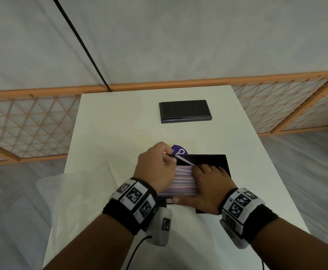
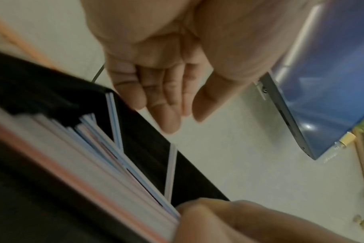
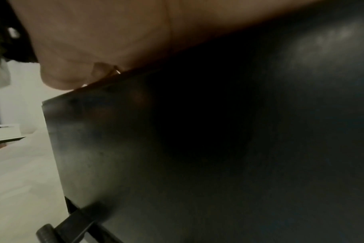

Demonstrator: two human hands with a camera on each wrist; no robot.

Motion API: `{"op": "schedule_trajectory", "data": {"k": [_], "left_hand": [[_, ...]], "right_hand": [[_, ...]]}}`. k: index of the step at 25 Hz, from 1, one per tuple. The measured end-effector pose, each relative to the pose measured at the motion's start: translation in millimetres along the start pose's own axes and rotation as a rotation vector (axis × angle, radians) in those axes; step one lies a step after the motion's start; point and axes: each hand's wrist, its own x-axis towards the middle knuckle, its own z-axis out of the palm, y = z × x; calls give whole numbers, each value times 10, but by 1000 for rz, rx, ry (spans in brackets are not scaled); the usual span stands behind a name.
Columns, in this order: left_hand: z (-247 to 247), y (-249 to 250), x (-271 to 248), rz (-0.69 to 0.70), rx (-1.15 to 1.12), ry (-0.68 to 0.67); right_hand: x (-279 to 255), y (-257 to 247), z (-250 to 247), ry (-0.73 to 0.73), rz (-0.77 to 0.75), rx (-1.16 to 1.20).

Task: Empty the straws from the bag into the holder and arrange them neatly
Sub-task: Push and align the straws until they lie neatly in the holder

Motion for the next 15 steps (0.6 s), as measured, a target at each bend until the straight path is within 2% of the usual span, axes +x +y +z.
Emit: {"op": "schedule_trajectory", "data": {"k": [2,4,9,15], "left_hand": [[102,92,59,-34,31,-103],[183,139,119,-38,63,-120],[267,131,182,-79,76,-56],[168,134,198,-41,55,-3]], "right_hand": [[12,-11,50,-11,0,-9],[10,10,79,-2,-4,-16],[14,71,79,-29,-30,16],[28,86,72,-58,-42,5]]}}
